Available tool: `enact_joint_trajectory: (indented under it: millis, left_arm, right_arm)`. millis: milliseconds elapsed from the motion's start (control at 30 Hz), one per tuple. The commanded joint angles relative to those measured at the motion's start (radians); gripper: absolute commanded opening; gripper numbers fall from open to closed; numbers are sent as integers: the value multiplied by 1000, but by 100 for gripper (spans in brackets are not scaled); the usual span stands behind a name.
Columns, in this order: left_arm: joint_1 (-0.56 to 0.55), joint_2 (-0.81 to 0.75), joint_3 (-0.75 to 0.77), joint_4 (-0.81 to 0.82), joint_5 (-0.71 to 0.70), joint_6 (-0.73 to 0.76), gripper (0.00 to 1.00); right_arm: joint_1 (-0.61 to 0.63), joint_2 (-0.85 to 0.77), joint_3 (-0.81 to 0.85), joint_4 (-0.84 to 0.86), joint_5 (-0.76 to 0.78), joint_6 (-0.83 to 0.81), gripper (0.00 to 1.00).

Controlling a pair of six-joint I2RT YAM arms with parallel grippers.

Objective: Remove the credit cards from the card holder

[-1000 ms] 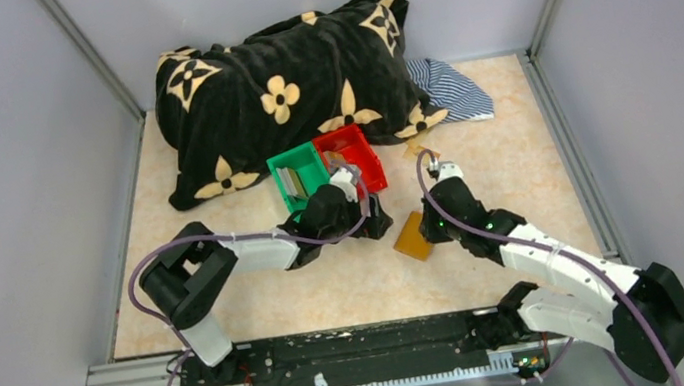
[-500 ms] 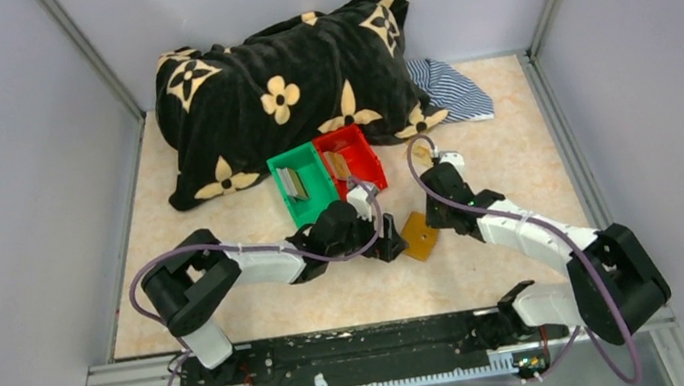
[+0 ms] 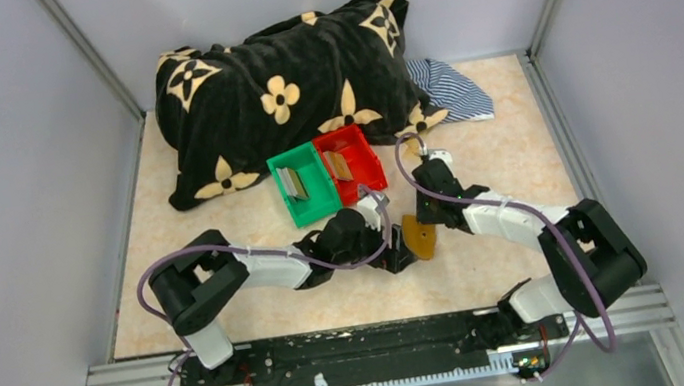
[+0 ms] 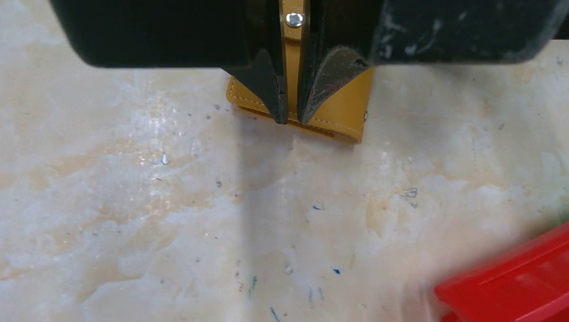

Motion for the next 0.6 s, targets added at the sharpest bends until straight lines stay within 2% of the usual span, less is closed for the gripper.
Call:
enact_joint_trajectory:
  millis: [0,267,433,567]
  left_arm:
    - [-23,-6,6,4,18,-11,100]
    - [-26,-39,-14,-34,-52,0,100]
    - [-15,-76,-14,-43,-86,-19,100]
    - [24,-41,-2,-39,-82,-76,100]
  right_arm:
    - [20,4,19,39,-73,1,12]
    - [44,-74,29,0,-25,13,12]
    - [44,-193,63,-70,17,-29,38]
    - [44,-255,83,-136,44,-66,42]
